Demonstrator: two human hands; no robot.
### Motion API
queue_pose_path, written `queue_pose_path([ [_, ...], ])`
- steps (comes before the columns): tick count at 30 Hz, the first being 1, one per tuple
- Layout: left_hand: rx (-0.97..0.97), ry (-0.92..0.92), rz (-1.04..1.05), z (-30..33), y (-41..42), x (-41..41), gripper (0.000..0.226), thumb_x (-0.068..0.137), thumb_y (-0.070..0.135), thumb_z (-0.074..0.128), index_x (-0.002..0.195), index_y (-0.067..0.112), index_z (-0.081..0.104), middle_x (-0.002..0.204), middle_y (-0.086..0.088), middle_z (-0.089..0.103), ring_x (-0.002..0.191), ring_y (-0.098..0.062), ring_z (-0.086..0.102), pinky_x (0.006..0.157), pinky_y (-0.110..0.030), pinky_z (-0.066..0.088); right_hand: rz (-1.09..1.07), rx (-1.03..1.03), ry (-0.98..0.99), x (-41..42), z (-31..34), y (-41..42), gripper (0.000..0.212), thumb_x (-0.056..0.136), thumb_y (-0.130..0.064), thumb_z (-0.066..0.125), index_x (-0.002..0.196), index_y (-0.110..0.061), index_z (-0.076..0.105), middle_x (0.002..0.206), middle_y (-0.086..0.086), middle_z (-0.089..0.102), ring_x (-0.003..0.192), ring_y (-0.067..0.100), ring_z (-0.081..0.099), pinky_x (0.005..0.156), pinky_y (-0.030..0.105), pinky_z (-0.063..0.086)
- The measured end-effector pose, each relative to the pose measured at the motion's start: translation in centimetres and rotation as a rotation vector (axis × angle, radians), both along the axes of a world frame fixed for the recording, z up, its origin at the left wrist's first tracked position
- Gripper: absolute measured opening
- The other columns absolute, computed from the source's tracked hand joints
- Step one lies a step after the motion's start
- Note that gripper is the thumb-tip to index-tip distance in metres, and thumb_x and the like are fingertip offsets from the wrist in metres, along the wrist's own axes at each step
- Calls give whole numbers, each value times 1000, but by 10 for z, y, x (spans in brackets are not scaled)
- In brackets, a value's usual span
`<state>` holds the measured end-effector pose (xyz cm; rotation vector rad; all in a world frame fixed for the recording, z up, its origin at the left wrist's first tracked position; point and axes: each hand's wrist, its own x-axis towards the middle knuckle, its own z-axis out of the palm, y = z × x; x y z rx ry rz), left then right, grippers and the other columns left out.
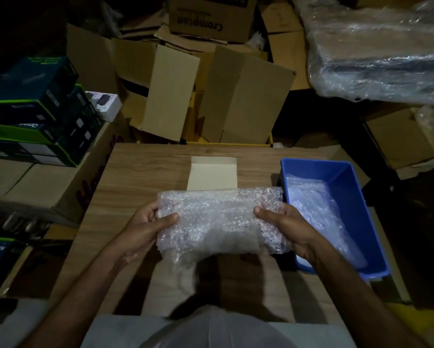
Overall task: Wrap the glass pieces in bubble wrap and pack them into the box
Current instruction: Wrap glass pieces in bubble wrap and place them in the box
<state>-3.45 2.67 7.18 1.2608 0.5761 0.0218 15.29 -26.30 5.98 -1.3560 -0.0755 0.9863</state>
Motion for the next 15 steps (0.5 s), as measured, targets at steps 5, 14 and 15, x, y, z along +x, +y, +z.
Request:
queue_pose_path([
  [5, 10, 12, 26, -7, -2, -6, 51, 84, 9, 73, 133, 8, 60, 123, -15, 72, 114, -30, 70, 92, -41, 60, 43, 9, -39, -4, 4, -2, 38, 85, -15, 80, 121, -9, 70, 117, 13, 76, 108, 30, 73, 90, 40, 62],
  [14, 70, 58, 9, -12, -4, -10, 49, 84, 9, 74, 132, 6, 62, 124, -20, 71, 115, -37, 68, 99, -50, 55, 37, 13, -38, -1, -3, -6, 46, 80, -18, 86, 122, -8, 70, 120, 15, 74, 111, 32, 72, 87, 39, 61],
  [15, 51, 55, -2, -13, -4, -11, 47, 83, 8, 75, 129, 7, 64, 123, -21, 71, 112, -36, 70, 93, -46, 59, 40, 27, -23, -1, -3, -6, 50, 77, -17, 88, 123, -8, 69, 120, 15, 74, 111, 31, 72, 87, 38, 61],
])
